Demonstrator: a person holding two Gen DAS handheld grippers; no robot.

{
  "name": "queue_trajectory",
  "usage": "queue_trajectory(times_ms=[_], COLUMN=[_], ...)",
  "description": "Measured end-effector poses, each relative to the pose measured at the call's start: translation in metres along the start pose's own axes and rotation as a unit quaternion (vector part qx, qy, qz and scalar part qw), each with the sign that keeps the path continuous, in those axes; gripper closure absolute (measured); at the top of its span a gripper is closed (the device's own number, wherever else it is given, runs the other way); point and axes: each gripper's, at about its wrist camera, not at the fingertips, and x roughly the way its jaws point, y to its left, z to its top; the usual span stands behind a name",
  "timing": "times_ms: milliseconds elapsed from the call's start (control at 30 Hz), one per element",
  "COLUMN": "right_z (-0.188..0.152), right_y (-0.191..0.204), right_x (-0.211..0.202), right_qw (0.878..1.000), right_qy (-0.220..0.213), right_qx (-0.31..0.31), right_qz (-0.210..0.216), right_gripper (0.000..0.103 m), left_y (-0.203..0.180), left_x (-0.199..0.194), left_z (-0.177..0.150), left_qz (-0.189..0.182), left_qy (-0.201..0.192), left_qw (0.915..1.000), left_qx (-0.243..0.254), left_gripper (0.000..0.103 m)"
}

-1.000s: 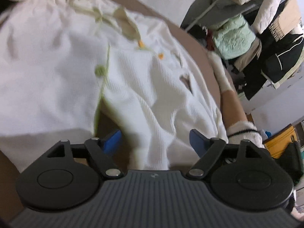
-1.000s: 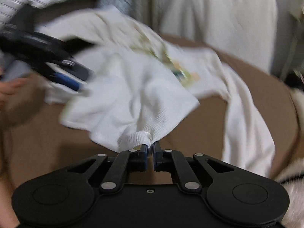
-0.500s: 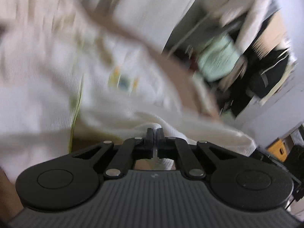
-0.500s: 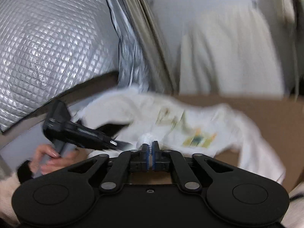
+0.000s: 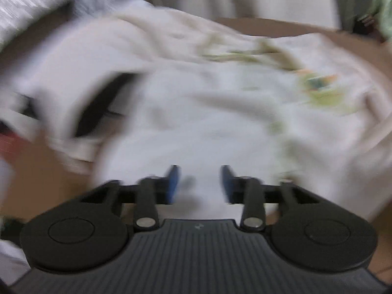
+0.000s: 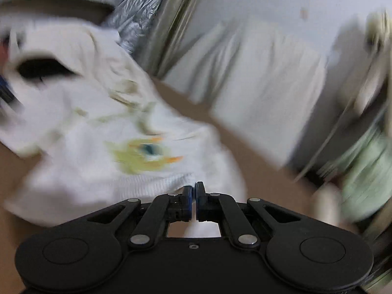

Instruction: Fold clothes

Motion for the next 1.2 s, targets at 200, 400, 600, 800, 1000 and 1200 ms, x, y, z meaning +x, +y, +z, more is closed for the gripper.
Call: queue_trajectory(times_ms=[200,400,600,800,1000,1200], right_z=[0.008,-0.006,-0.025,-0.018,-0.033,-0.033], right_y=[-0.018,-0.033,-0.037,-0.032,-0.038,-0.047], right_x=[0.051,0.085,0.074,0.063,0.081,0.066], right_qw=[1.000,0.997,0.993,0.995,0.990,0.987], right_qy=[0.020,0.064,0.077,0.045,0.101,0.086], right_qx=[-0.005,0.048,0.074,0.058,0.078,0.117], right_qz=[-0.015,0.007,0.060,0.075,0.053,0.065], right_gripper=[0.100,0.099,0.099,0.099,0.099,0.099], left_y=[-0.011,-0.022,-0.025,-0.018,-0.020,0.016], left_x=[0.020,0.040,0.040,0.034,0.096,0.077], left_z=[0.002,0.005,0.032,0.130,0.139,0.072], left_qz=[-0.025,-0.050,-0.044,-0.040,-0.070,-0.061], left_qy=[0.025,0.050,0.020,-0.104,0.049,0.071], left_qw=[0.9993,0.9970,0.9970,0.9932,0.9961,0.9941], left_qx=[0.015,0.031,0.060,0.035,-0.022,-0.055], left_gripper=[0.029,0.035,0.091,0.089,0.032,0.032])
